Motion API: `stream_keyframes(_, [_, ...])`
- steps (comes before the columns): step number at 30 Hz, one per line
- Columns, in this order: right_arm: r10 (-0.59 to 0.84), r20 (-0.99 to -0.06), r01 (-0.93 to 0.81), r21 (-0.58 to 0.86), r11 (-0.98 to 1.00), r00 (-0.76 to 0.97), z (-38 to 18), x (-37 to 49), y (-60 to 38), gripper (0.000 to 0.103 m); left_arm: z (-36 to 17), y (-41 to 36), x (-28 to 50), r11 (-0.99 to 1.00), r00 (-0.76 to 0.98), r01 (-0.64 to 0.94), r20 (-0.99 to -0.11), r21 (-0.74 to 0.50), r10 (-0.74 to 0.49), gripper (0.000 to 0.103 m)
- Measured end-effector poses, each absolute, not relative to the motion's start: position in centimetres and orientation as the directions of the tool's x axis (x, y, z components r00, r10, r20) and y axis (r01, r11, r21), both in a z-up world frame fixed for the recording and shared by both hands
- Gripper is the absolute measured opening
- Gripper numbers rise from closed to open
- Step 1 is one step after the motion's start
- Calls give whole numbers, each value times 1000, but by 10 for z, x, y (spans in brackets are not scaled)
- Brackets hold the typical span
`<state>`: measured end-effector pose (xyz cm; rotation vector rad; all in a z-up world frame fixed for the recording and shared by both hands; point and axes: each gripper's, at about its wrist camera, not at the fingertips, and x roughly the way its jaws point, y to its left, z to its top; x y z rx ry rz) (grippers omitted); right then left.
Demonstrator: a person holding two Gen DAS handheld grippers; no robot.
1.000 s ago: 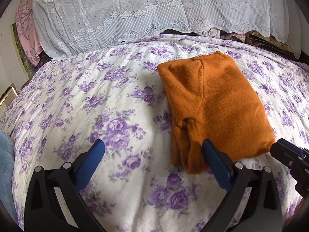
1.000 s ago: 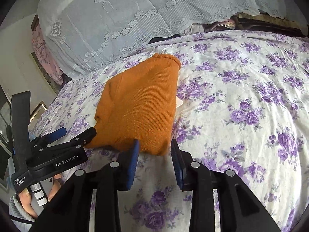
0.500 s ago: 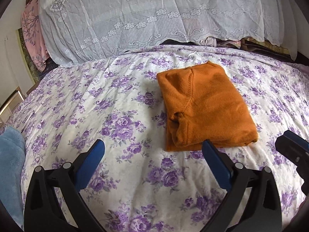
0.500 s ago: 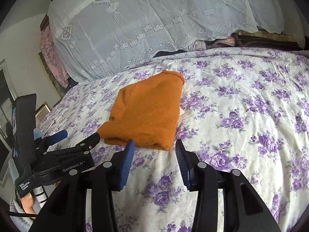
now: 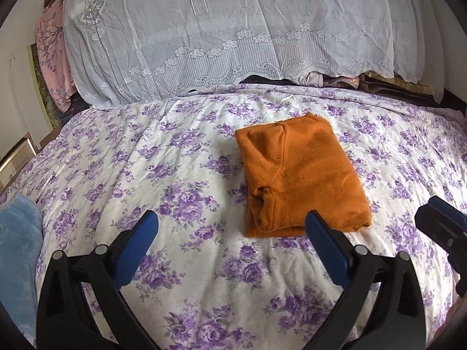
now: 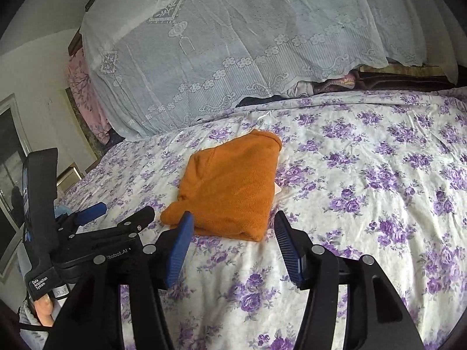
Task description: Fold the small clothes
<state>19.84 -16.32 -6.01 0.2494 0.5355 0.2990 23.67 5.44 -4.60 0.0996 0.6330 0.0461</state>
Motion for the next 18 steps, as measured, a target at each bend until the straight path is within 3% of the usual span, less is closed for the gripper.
stream_keyframes(4, [357,-471,-211,335,918,806,-58,206,-166,61,-48,75,254,1000,759,-14,-650,25,27,98])
stream_keyframes(9, [399,-526,-158,444,882,751,-71,248,-184,63,-67,96,294,979,650,38,-739,-201,-177,98])
stream_keyframes(18, [443,-600,-83,531,844,667,-106,326,-189,63,-104,75,365,958,530,51,-805,-282,-266,98])
